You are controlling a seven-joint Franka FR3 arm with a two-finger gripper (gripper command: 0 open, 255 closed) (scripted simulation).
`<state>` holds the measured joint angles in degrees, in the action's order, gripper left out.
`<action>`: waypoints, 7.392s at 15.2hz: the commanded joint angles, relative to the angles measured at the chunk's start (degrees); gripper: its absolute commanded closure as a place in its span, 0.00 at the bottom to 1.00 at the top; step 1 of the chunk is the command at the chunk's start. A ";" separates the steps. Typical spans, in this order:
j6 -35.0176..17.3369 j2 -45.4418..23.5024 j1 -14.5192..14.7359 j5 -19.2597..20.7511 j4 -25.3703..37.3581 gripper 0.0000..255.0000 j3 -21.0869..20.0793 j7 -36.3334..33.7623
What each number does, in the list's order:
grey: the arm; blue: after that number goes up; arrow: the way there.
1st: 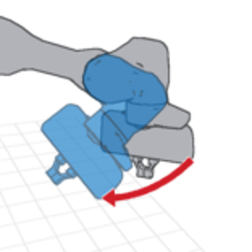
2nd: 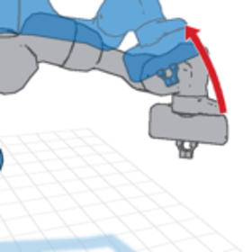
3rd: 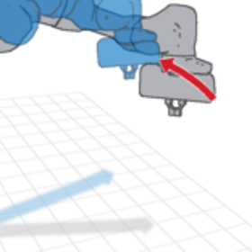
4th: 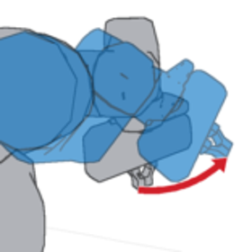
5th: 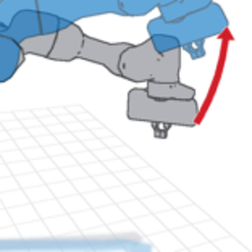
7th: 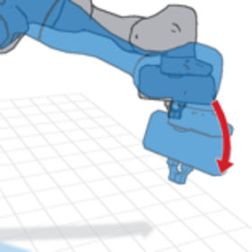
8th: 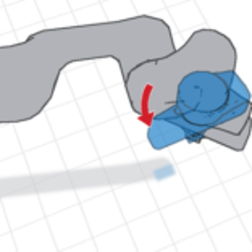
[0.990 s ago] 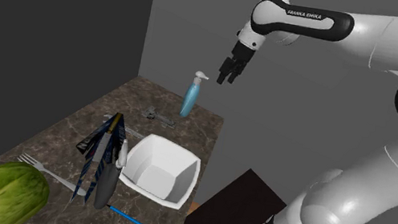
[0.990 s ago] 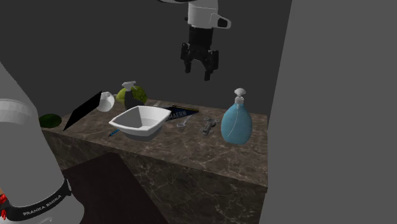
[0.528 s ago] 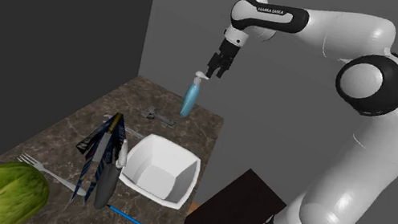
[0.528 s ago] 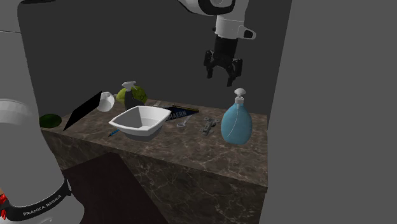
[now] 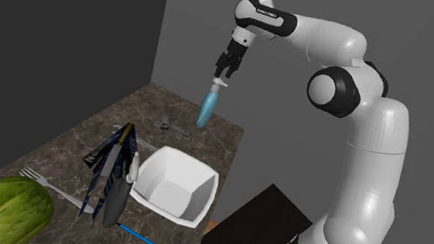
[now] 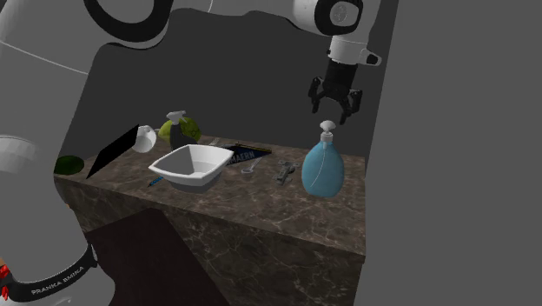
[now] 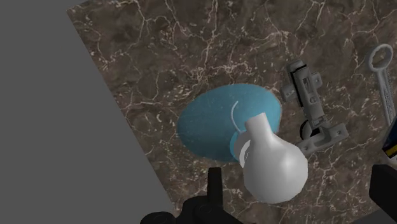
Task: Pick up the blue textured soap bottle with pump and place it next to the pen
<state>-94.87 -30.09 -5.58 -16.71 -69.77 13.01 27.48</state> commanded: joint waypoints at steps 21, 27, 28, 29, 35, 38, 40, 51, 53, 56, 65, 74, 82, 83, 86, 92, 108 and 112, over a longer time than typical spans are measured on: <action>-5.41 -1.19 0.65 -0.45 -4.35 1.00 -0.32 0.73; -3.97 -1.08 0.53 -0.36 -2.98 1.00 -0.28 0.44; -3.24 -1.05 0.47 -0.32 -2.26 1.00 -0.27 0.29; -2.50 -1.04 0.40 -0.29 -1.51 1.00 -0.26 0.14; 2.20 -1.36 -0.11 -0.20 3.62 1.00 -0.25 -0.78; 4.74 -1.82 -0.46 -0.23 6.69 1.00 -0.28 -1.27; 6.53 -2.28 -0.73 -0.29 8.97 1.00 -0.31 -1.61; -4.49 15.04 9.98 2.94 -17.11 1.00 -2.48 -10.71; -5.98 17.46 11.71 3.41 -20.49 1.00 -3.29 -12.95; -7.95 20.62 14.15 4.00 -24.84 1.00 -4.68 -16.46; -12.52 27.01 20.79 5.03 -33.47 1.00 -9.78 -27.65; -15.73 28.94 26.98 5.62 -36.33 1.00 -15.61 -39.47; -17.59 26.91 32.52 6.82 -34.27 1.00 -20.77 -50.37; -17.74 26.41 33.22 7.06 -33.70 1.00 -21.39 -51.75; -18.07 24.58 35.39 7.96 -31.57 1.00 -23.14 -55.94; -17.96 19.43 40.06 10.53 -25.27 1.00 -26.21 -64.34; -25.76 13.29 43.77 12.90 -26.48 1.00 -27.69 -69.33; -26.48 13.10 43.78 12.92 -27.01 1.00 -27.68 -69.28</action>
<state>-121.22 -17.00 38.19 -3.79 -96.73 -14.67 -41.79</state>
